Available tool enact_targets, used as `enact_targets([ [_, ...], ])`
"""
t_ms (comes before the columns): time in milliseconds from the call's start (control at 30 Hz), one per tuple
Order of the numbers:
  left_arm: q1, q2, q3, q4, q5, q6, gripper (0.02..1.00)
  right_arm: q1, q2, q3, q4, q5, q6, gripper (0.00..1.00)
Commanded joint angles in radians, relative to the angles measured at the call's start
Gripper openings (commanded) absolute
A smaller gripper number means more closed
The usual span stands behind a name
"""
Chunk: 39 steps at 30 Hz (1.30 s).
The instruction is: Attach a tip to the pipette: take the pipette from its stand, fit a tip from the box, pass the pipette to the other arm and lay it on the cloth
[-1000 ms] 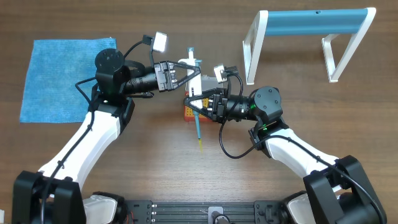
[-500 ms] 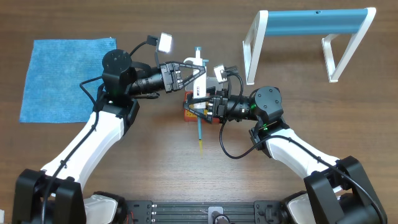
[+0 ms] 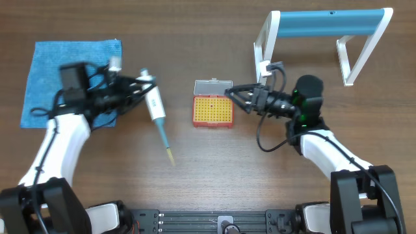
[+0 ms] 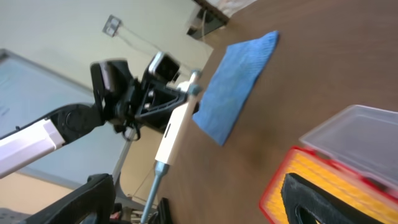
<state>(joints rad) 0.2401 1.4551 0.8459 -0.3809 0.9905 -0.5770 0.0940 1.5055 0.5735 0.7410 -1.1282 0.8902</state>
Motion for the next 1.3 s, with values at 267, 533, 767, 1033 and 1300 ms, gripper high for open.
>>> enact_targets([
  [267, 0.365, 0.011, 0.402, -0.829, -0.540, 0.641, 0.027, -0.093, -0.002, 0.007, -0.173, 0.023, -0.129, 0.869],
  [533, 0.388, 0.119, 0.936, -0.942, -0.674, 0.671, 0.027, -0.157, -0.011, 0.012, -0.479, 0.188, -0.236, 0.869],
  [767, 0.388, 0.195, 1.039, -0.955, -0.673, 0.667, 0.029, -0.156, -0.151, 0.027, -0.496, 0.347, -0.218, 0.869],
  [1033, 0.418, 0.195, 1.040, -0.947, -0.676, 0.581, 0.027, -0.158, -0.308, 0.027, -0.608, 0.442, -0.223, 0.871],
  [1300, 0.427, 0.195, 1.040, -0.864, -0.674, 0.584, 0.029, -0.157, -0.337, 0.027, -0.614, 0.441, -0.222, 0.871],
])
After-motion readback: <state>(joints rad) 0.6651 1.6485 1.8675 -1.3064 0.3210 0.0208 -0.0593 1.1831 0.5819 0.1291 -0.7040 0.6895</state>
